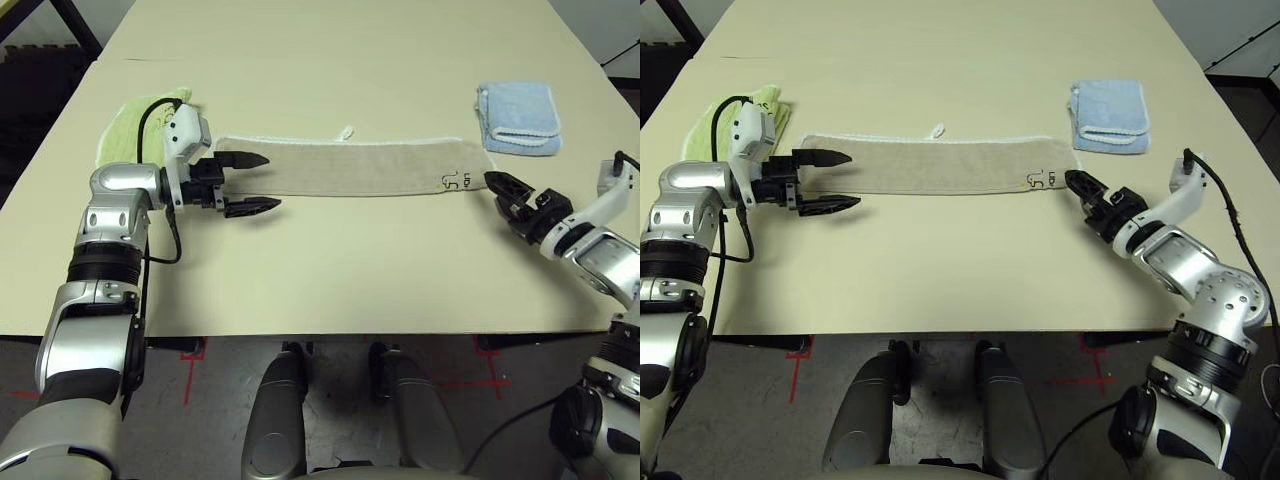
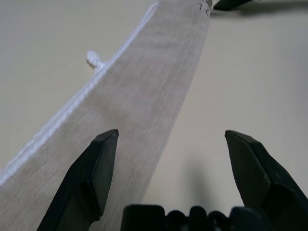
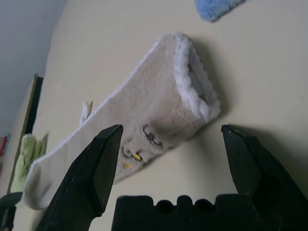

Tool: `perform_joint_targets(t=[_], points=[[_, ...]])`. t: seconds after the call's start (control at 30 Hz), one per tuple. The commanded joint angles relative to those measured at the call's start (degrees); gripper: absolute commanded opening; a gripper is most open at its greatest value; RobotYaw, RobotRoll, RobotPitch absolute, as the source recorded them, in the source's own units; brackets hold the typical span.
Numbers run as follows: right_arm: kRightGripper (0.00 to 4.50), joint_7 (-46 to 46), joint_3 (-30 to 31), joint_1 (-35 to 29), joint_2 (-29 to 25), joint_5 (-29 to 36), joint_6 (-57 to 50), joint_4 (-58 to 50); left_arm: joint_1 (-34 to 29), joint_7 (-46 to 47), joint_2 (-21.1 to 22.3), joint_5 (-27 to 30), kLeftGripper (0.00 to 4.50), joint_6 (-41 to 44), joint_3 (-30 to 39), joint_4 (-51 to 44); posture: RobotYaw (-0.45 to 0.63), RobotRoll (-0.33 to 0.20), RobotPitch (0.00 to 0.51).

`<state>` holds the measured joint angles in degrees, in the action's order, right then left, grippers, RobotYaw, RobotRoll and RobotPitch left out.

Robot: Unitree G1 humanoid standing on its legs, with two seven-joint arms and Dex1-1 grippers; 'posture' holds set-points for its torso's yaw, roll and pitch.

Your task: Fold the towel and set it aside.

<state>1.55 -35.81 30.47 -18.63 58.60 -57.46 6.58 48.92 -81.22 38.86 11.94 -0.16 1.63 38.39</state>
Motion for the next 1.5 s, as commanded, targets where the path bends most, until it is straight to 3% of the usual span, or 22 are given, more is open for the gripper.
perform_joint_targets(t=[0.03, 0.27, 0.37, 0.7, 1.07, 1.3, 1.5], points=[[4.47, 1.67, 1.84, 0.94, -0.17, -3.27, 3.66, 4.69, -0.73, -0.08, 0.53, 0.18, 4.49, 0.04, -0.26, -1.08, 0.04, 0.000, 0.273], [4.47, 4.07, 3.10, 2.99, -1.03, -6.25, 7.94, 9.82, -1.03, 0.84, 0.79, 0.14, 4.49, 0.04, -0.02, -1.44, 0.05, 0.000, 0.262], [3.88, 4.04, 3.08, 2.25, -0.56, -6.30, 8.42, 9.48, -1.12, 1.12, 0.87, 0.02, 4.50, -0.10, -0.09, -1.19, 0.04, 0.000, 0.259], [0.13, 2.04, 2.06, -0.69, 0.53, -4.55, 7.49, 4.28, -0.45, 0.68, 0.54, -0.58, 4.50, -0.87, -0.87, 0.63, 0.01, 0.000, 0.242], [0.03, 1.52, -0.15, -5.11, -3.86, -2.59, 6.28, -0.65, 1.36, 2.35, -1.12, -0.28, 4.50, -0.44, -0.63, 3.70, -0.01, 0.000, 0.219], [0.03, 3.94, 2.24, -1.42, -7.24, -4.46, 7.86, 0.66, 2.41, 4.95, -2.22, -0.26, 4.50, -1.84, 0.27, 6.55, -0.02, 0.000, 0.213], [0.03, 11.97, 6.12, 1.21, -10.78, -8.21, 11.70, 0.36, 2.17, 4.81, -2.51, -0.42, 4.50, -2.02, -0.32, 6.04, -0.01, 0.000, 0.203]])
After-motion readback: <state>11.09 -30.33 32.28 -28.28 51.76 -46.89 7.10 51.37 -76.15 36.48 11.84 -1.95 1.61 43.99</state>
